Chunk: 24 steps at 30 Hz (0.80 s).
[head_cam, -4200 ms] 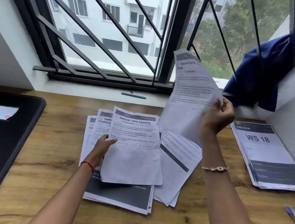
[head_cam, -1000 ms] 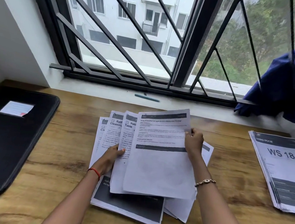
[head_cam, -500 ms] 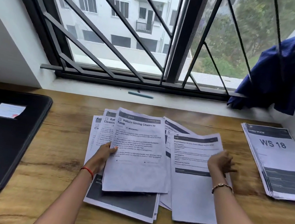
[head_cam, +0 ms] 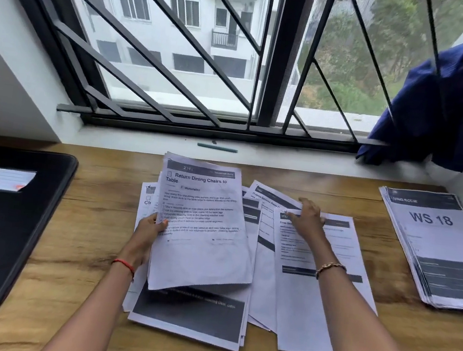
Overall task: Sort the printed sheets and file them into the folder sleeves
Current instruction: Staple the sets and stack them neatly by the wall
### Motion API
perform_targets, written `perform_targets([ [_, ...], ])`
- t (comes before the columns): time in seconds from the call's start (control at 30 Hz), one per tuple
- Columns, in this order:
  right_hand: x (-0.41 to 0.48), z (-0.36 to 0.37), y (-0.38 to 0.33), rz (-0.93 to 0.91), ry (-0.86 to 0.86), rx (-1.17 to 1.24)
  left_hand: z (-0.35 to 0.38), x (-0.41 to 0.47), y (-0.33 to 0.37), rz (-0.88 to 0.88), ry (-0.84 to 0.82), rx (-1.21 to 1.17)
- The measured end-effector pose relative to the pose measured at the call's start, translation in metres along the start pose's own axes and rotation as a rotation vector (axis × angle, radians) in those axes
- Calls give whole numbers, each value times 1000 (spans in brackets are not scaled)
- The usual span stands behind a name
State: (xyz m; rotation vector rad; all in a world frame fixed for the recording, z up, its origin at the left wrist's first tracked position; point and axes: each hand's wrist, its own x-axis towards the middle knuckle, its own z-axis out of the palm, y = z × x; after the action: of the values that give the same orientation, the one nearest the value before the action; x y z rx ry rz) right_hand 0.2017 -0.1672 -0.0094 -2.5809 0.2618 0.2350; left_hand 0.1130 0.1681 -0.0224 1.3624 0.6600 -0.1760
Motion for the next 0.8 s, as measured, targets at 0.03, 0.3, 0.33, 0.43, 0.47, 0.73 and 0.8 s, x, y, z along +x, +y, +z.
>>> perform_targets([
  [0.03, 3, 1, -7, -19, -39, -20, 0, 1, 0, -5, -1, 0],
  [0.3, 16, 14, -33, -137, -318, -224, -4, 5, 5, -15, -6, 34],
  [0.33, 18, 12, -32, -143, -334, -250, -4, 6, 6, -11, 1, 33],
  [0.43, 23, 3, -26, -154, -390, -288, -7, 9, 9, -9, 23, 20],
  [0.47, 25, 0, -22, -152, -405, -281, -8, 10, 9, -10, 25, 17],
  [0.73, 32, -9, 3, -68, -190, -256, -24, 11, 14, 4, 65, -36],
  [0.8, 28, -6, 1, -53, -95, -296, -28, 9, 16, 0, 73, -59],
])
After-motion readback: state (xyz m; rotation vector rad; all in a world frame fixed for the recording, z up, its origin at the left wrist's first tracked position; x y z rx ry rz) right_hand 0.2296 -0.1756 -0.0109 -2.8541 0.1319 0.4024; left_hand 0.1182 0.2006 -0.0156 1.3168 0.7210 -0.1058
